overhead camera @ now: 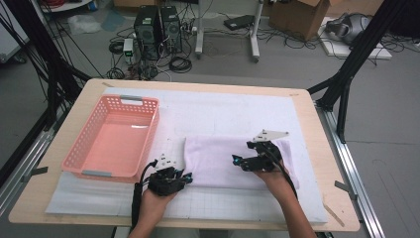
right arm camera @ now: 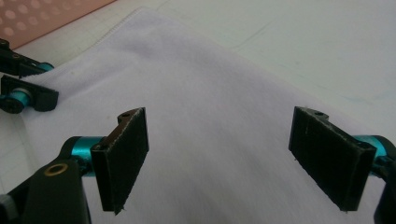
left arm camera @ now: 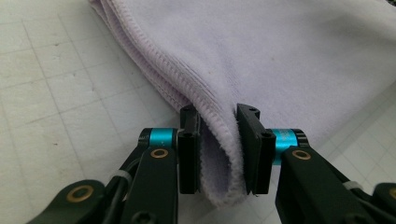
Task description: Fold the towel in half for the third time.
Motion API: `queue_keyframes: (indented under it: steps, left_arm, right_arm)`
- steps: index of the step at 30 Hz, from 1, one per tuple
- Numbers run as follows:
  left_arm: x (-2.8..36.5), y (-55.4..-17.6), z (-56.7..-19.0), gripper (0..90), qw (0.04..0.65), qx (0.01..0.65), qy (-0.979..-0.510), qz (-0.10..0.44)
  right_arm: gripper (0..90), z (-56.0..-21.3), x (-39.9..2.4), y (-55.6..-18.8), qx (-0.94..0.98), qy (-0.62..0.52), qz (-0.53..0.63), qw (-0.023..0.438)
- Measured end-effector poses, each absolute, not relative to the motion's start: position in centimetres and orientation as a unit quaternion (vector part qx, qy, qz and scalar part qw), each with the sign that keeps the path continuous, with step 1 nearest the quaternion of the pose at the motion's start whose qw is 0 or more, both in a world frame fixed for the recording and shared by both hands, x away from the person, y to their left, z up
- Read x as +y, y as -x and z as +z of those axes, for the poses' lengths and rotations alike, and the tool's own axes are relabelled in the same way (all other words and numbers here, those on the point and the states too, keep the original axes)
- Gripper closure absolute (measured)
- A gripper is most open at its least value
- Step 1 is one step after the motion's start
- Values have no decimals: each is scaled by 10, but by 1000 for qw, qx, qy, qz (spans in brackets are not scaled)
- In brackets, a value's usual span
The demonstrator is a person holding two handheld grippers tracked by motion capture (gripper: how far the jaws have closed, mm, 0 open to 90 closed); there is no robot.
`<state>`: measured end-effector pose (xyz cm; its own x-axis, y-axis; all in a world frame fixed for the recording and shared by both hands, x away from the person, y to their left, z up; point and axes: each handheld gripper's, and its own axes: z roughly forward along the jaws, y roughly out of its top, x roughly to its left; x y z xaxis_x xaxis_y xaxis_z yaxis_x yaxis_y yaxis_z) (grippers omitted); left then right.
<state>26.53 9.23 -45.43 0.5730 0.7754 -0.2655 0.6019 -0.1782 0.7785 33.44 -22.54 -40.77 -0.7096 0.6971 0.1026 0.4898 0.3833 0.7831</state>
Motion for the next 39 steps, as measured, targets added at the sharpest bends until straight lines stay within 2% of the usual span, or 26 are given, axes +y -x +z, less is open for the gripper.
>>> queue_keyframes:
  steps: [5, 7, 17, 23, 39]
  left_arm:
    - [93, -264, -455, 740, 459, 462, -754, 84]
    - [94, -263, -455, 752, 460, 463, -753, 82]
    - [94, -262, -455, 785, 463, 468, -749, 77]
    - [96, -262, -455, 785, 464, 467, -749, 73]
    - [99, -264, -456, 768, 467, 480, -740, 57]
  right_arm:
    - [189, -406, -202, -360, 833, -343, 419, 111]
    - [219, -406, -194, -370, 837, -335, 420, 100]
    - [249, -407, -158, -403, 855, -318, 398, 97]
    - [365, -411, -140, -413, 871, -302, 377, 91]
    - [573, -430, -97, -428, 906, -263, 327, 62]
